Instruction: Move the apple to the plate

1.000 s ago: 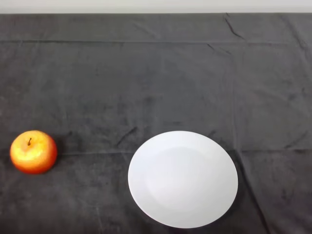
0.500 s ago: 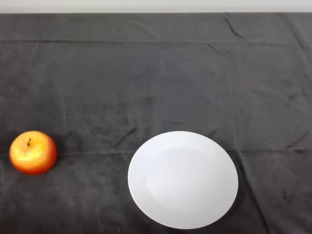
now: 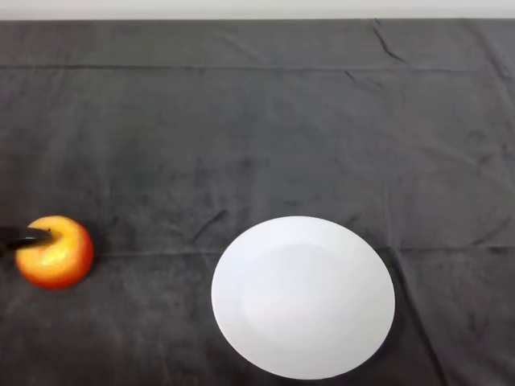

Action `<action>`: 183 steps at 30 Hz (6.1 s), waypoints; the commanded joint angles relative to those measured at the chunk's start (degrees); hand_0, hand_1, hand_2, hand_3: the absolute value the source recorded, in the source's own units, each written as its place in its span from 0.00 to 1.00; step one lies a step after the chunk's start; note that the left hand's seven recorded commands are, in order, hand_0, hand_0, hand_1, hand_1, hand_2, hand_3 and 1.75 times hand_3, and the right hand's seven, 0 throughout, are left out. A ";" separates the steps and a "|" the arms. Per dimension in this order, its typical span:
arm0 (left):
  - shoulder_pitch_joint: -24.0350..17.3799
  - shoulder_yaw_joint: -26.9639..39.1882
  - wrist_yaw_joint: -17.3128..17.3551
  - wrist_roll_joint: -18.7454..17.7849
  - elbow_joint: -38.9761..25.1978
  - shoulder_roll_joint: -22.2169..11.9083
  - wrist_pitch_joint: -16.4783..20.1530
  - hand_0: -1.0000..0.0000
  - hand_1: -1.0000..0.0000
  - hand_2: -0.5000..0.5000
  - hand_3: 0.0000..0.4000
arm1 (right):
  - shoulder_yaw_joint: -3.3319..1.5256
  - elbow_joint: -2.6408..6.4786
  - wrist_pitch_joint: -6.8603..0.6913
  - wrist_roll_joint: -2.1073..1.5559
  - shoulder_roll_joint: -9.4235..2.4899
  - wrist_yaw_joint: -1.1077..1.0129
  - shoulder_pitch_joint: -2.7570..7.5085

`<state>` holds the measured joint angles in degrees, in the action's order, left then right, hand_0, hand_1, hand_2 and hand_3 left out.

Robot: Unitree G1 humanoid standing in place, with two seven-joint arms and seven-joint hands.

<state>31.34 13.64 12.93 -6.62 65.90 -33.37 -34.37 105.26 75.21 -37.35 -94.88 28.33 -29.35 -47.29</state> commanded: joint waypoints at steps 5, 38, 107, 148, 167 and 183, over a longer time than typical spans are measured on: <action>2.29 -3.77 -0.03 3.45 -5.11 1.73 1.29 1.00 1.00 0.50 0.00 | 0.91 -0.08 -0.43 0.13 1.75 -0.04 0.09; -7.28 -16.89 2.28 16.23 -27.69 1.64 22.49 1.00 1.00 0.50 0.00 | 0.71 -0.30 -0.33 0.14 1.63 -0.04 0.07; -2.27 -32.78 -24.79 32.85 -45.10 17.69 33.25 0.00 0.00 0.50 1.00 | 0.32 -0.54 -0.19 0.01 1.50 -0.08 0.07; 10.22 -55.76 -27.07 16.86 -28.21 20.84 22.88 0.87 1.00 0.44 0.13 | 0.39 -0.38 -0.25 -0.06 1.58 -0.10 0.09; 10.71 -49.51 -30.79 14.87 -27.37 14.17 16.41 1.00 1.00 0.50 0.00 | 0.47 -0.31 -0.29 -0.06 1.62 -0.09 0.10; 7.74 -31.95 -36.26 8.06 -22.01 2.98 7.02 1.00 1.00 0.50 0.00 | 0.51 -0.29 -0.30 -0.04 1.63 -0.08 0.10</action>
<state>39.46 -19.26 -22.48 2.16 42.61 -27.47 -26.21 105.19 75.18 -37.35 -94.92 28.32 -29.36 -47.29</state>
